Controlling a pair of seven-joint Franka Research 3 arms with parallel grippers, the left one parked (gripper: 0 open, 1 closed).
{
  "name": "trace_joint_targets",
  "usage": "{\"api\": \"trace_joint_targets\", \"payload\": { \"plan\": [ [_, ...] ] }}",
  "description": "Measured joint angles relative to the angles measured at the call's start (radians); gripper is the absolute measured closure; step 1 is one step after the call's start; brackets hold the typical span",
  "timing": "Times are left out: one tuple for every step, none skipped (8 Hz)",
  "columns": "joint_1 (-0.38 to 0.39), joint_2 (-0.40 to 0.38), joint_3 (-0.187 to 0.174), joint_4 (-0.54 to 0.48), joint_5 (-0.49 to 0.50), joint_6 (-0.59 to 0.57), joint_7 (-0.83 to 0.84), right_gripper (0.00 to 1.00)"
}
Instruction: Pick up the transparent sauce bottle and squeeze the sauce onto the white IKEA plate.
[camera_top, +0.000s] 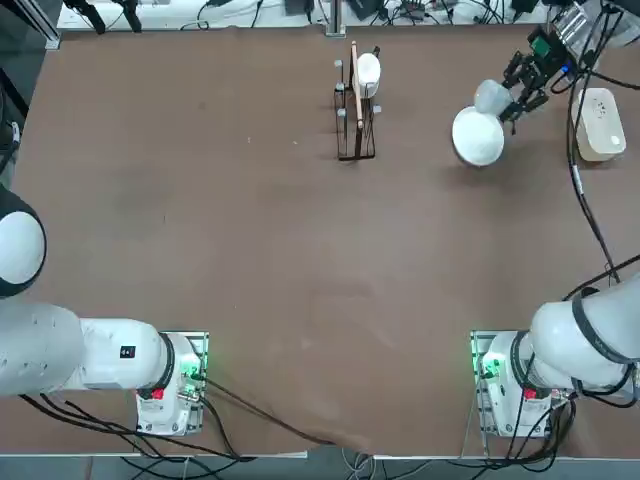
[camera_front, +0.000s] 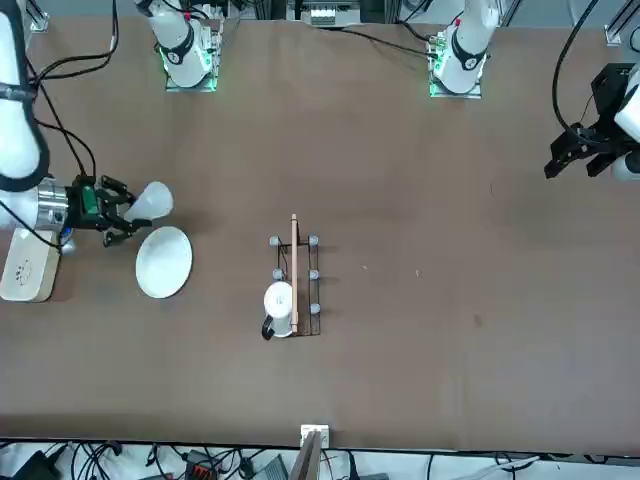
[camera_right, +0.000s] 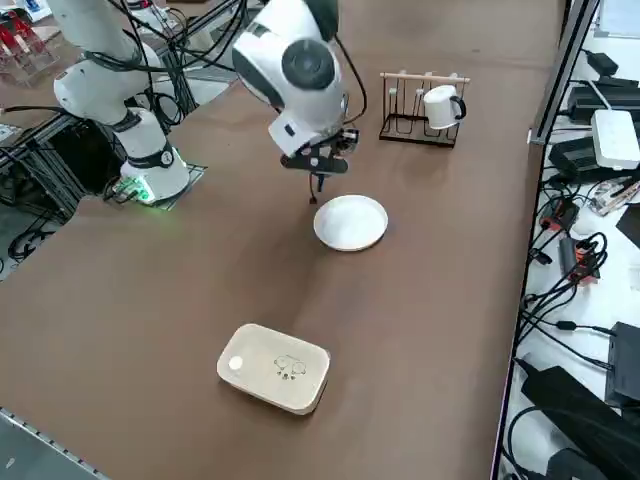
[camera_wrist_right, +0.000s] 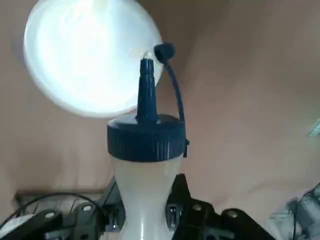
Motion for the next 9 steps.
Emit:
{"api": "trace_joint_targets", "payload": {
  "plan": [
    [0.023, -0.022, 0.002, 0.000, -0.132, 0.000, 0.094, 0.59],
    [0.055, -0.040, 0.005, 0.000, -0.257, 0.000, 0.198, 0.59],
    [0.096, -0.052, 0.008, -0.001, -0.383, 0.000, 0.318, 0.60],
    [0.142, -0.057, 0.009, -0.002, -0.511, -0.005, 0.445, 0.60],
    [0.181, -0.057, 0.010, -0.005, -0.636, -0.024, 0.563, 0.60],
    [0.204, -0.057, 0.011, -0.010, -0.748, -0.064, 0.651, 0.60],
    [0.209, -0.057, 0.011, -0.017, -0.844, -0.108, 0.714, 0.60],
    [0.208, -0.056, 0.008, -0.031, -0.932, -0.145, 0.768, 0.60],
    [0.208, -0.054, 0.007, -0.058, -1.017, -0.169, 0.825, 0.60]
  ]
}}
